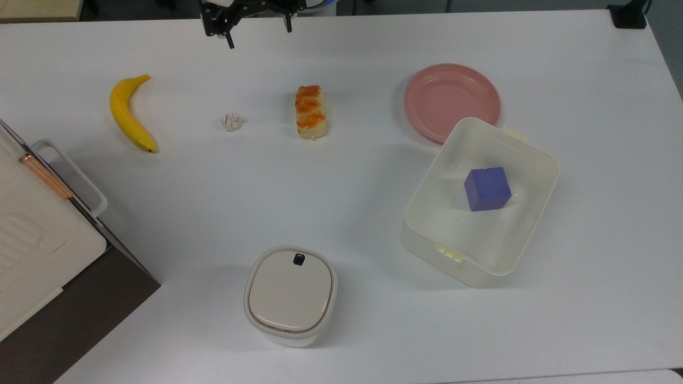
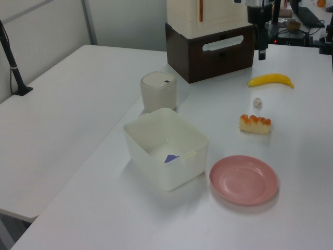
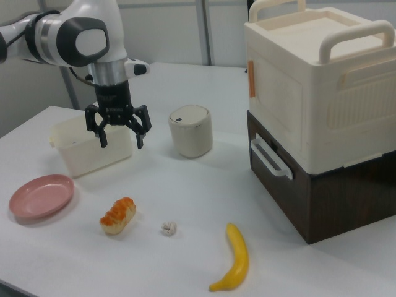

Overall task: Put the bread on a plate
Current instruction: 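Move the open gripper over the orange-topped bread roll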

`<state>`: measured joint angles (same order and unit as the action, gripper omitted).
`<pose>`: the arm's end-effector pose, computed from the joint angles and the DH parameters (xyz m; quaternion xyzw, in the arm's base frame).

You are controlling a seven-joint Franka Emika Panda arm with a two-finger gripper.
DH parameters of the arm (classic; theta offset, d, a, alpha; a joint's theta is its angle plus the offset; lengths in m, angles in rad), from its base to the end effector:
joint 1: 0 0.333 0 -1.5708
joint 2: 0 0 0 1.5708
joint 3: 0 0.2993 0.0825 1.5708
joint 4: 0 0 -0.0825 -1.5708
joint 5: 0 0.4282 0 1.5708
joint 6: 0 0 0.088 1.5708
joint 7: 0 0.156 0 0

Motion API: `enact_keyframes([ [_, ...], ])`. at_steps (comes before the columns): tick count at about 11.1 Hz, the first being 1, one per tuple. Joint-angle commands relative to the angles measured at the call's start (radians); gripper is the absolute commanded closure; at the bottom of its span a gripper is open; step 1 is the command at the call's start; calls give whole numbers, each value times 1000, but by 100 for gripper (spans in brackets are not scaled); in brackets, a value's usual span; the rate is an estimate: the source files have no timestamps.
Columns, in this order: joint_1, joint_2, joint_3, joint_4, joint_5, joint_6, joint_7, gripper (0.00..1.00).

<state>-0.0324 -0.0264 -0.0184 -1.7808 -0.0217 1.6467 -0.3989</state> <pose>0.5804 -0.0328 0.4728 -0.9832 -0.1743 0.0548 0.0018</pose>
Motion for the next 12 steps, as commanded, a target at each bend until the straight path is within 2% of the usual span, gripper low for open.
enact_keyframes([
  [1,34,-46,-8,-106,22,77,-22,0],
  [4,40,-47,-8,-144,25,114,9,0],
  [6,40,-82,-6,-216,43,213,26,0],
  [8,42,-95,24,-255,46,255,60,0],
  [12,106,-96,28,-344,46,321,176,0],
])
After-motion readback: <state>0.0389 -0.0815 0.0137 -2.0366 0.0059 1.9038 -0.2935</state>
